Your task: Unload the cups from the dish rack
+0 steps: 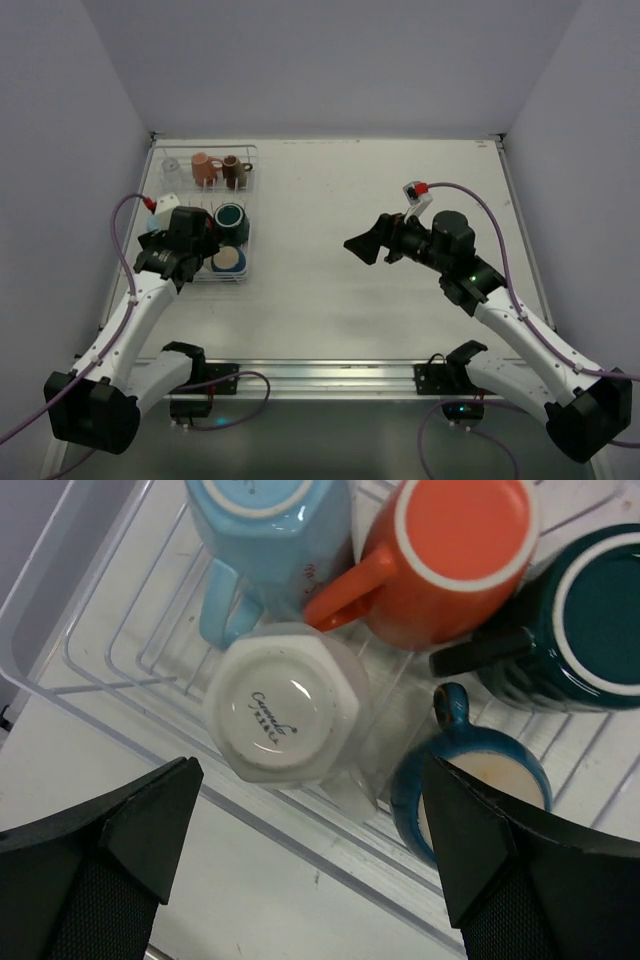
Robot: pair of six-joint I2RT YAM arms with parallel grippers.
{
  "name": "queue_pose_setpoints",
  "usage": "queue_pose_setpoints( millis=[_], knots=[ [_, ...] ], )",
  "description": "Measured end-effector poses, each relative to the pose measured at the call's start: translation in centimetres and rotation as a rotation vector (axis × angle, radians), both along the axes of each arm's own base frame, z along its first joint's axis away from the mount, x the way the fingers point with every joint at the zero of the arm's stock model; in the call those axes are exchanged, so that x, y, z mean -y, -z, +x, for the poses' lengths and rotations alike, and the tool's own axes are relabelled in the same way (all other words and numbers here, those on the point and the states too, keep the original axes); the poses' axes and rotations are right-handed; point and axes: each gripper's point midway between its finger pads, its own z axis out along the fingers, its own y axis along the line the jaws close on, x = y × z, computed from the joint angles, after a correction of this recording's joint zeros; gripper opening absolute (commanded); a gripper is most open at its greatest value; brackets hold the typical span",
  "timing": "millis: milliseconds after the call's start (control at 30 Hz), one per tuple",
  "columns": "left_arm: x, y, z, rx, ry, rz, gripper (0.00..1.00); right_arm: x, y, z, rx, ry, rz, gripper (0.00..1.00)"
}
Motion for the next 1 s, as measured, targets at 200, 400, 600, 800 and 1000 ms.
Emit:
queue_pose_setpoints(
  millis=[200, 400, 600, 800, 1000],
  knots=[
    [-2.0, 1.1, 0.6, 0.016, -0.09, -0.011, 1.0, -0.1, 0.2, -0.1, 0.003, -0.006, 0.004, 0.99],
    [-3.2, 2.3, 1.6, 0.018, -0.135, -0.047, 1.0, -0.5, 0.0, -0.5, 0.012, -0.036, 0.017, 0.99],
    [-3.4, 4.1, 2.6, -0.02, -0.139, -0.085, 1.0, -0.8, -0.5, -0.7, 0.026, -0.061, 0.031, 0.99],
    [-3.0, 4.9, 3.2, -0.028, -0.127, -0.108, 0.77, -0.8, -0.4, -0.8, 0.026, -0.065, 0.032, 0.99],
    [-2.9, 4.8, 3.2, -0.018, -0.12, -0.116, 0.45, -0.8, -0.4, -0.8, 0.026, -0.065, 0.033, 0.99]
  ],
)
